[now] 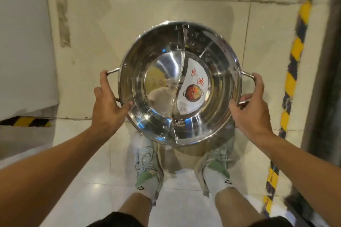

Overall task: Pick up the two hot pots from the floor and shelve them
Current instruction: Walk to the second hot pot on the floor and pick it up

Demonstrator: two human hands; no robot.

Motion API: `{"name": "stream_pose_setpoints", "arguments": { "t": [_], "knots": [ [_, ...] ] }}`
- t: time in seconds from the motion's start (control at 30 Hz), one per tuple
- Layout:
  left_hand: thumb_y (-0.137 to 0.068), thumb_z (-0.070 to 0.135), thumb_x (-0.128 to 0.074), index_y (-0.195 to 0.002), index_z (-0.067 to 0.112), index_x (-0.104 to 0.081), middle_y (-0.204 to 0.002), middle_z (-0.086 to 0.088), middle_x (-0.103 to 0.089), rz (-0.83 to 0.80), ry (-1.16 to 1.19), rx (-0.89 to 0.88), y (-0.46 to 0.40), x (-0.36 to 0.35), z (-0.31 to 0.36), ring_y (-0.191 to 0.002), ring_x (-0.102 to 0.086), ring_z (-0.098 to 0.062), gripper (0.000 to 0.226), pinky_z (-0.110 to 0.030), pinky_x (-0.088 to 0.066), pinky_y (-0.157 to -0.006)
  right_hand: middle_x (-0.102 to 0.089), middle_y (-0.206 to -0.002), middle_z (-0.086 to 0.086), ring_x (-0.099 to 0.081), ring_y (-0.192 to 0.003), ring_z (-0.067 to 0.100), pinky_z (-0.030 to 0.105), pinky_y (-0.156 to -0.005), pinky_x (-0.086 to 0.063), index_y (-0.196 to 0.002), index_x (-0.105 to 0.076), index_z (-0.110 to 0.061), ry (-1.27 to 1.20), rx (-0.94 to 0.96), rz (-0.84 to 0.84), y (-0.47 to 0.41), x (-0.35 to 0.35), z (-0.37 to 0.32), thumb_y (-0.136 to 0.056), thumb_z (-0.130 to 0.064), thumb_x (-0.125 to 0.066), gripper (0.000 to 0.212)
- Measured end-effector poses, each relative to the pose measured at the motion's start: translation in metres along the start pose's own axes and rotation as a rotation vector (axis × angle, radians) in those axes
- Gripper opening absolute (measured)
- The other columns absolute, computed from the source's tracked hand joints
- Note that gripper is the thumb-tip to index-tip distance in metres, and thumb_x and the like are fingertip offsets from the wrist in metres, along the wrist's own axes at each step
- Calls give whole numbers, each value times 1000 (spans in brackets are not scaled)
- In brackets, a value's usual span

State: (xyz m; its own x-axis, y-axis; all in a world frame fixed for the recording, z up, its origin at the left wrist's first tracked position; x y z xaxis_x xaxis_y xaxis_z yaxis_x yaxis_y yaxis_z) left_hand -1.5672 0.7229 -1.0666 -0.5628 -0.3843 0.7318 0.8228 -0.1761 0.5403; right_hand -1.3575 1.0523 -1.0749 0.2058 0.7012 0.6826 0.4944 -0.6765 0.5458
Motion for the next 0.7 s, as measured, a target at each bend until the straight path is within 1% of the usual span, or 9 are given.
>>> {"name": "stream_pose_setpoints", "arguments": {
  "t": [0.07,0.13,0.23,0.3,0.4,0.43,0.5,0.6,0.7],
  "knots": [
    [-70,46,-83,-152,34,-9,-117,-16,-48,7,3,-6,20,49,26,-74,-56,-14,110,-38,-51,-66,-61,-83,-5,-64,-70,13,33,-64,-53,-151,-11,-46,-1,19,-3,26,37,-31,-87,-27,-72,91],
    [-72,40,-83,-153,35,-6,-116,-13,-46,15,12,-52,40,99,58,-74,-53,-8,112,-37,-50,-65,-61,-80,-7,-63,-67,11,29,-61,-51,-151,-13,-45,-33,25,43,57,81,-64,-86,-25,-73,90],
    [-75,33,-84,-156,33,-1,-111,-9,-42,21,15,-145,73,180,109,-73,-50,-8,116,-33,-48,-65,-62,-75,-7,-64,-65,12,28,-55,-47,-152,-13,-43,-30,42,59,105,149,-118,-87,-25,-71,89],
    [-75,38,-83,-157,30,-2,-110,-12,-44,5,22,-196,102,237,142,-74,-50,-9,116,-36,-47,-68,-63,-77,-6,-64,-70,13,27,-57,-46,-155,-11,-39,-25,38,29,140,198,-155,-88,-29,-71,90],
    [-73,42,-83,-157,27,-10,-114,-18,-51,-38,33,-262,153,322,185,-77,-51,-16,112,-36,-45,-68,-64,-81,-9,-62,-71,6,19,-55,-38,-157,-14,-36,-10,73,27,204,276,-209,-86,-38,-73,92],
    [-71,42,-84,-157,27,-12,-114,-18,-53,-42,51,-286,172,349,196,-79,-52,-17,113,-35,-43,-67,-65,-80,-9,-62,-69,1,18,-55,-37,-156,-16,-37,-20,87,49,228,300,-225,-85,-40,-74,92],
    [-66,48,-86,-156,29,-15,-107,-12,-55,-34,99,-335,209,401,218,-78,-52,-18,116,-34,-43,-65,-67,-79,-9,-63,-68,0,16,-57,-38,-154,-18,-42,-80,108,106,280,344,-250,-83,-44,-75,92],
    [-59,65,-77,-154,38,-15,-95,-1,-49,-14,156,-391,267,463,237,-74,-51,-19,117,-34,-46,-59,-66,-75,-9,-63,-73,-4,18,-58,-40,-154,-16,-46,-161,152,187,357,392,-274,-80,-47,-75,95],
    [-58,69,-75,-154,44,-14,-95,2,-48,-4,206,-427,321,499,243,-75,-51,-19,116,-36,-48,-60,-66,-75,-13,-64,-72,-1,20,-59,-44,-148,-15,-61,-240,174,244,425,421,-279,-71,-63,-71,95]
  ]
}}
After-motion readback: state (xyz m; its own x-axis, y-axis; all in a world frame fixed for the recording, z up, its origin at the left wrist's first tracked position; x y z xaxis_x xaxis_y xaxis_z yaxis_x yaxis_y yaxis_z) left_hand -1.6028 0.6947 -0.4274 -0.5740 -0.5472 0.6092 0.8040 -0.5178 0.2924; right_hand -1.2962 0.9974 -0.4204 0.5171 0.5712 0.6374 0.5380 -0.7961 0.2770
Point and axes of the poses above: each hand's wrist, its own y-axis away from the middle knuckle, its own x-axis out of the back of the hand, z = x × y, the point moved 5 cm from there along -y, towards the middle knuckle
